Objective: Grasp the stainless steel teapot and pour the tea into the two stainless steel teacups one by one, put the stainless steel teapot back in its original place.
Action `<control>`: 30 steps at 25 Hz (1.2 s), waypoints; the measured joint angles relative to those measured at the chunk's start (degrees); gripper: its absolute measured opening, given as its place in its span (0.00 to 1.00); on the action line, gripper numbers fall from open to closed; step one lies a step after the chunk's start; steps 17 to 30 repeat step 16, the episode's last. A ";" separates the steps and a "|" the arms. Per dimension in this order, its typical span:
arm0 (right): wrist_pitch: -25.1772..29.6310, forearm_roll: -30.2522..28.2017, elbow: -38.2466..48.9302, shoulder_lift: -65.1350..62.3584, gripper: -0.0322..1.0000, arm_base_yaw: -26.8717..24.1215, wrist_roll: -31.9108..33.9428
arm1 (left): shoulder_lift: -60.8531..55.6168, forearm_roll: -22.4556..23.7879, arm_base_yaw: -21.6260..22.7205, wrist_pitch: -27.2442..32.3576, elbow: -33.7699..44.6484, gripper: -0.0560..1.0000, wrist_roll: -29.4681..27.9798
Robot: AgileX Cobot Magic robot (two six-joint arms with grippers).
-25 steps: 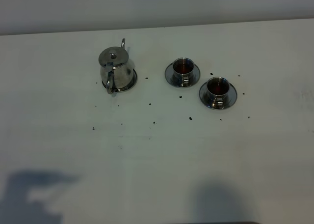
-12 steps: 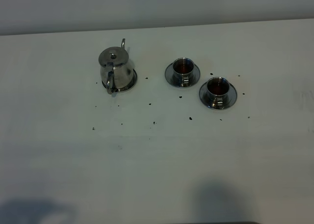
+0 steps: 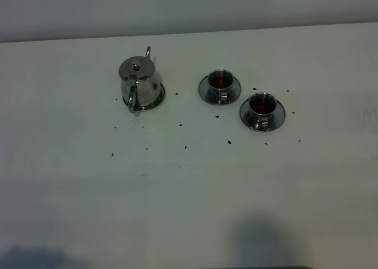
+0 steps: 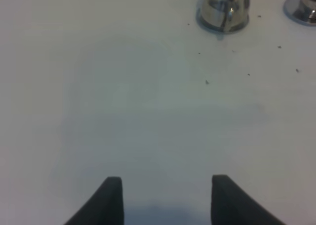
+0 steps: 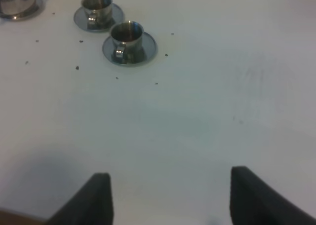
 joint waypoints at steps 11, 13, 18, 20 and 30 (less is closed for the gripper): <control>0.00 0.00 0.00 0.00 0.52 0.00 0.00 | 0.00 0.00 -0.27 0.00 0.05 0.47 0.06; 0.00 0.00 0.00 0.00 0.52 0.00 0.00 | 0.00 0.00 -0.27 0.00 0.05 0.47 0.06; 0.00 0.00 0.00 0.00 0.52 0.00 0.00 | 0.00 0.00 -0.27 0.00 0.05 0.47 0.01; 0.00 0.00 0.00 0.00 0.52 0.00 0.00 | 0.00 0.00 -0.27 0.00 0.05 0.47 0.01; 0.00 0.00 0.00 0.00 0.52 0.00 0.00 | 0.00 0.00 -0.27 0.00 0.05 0.47 0.01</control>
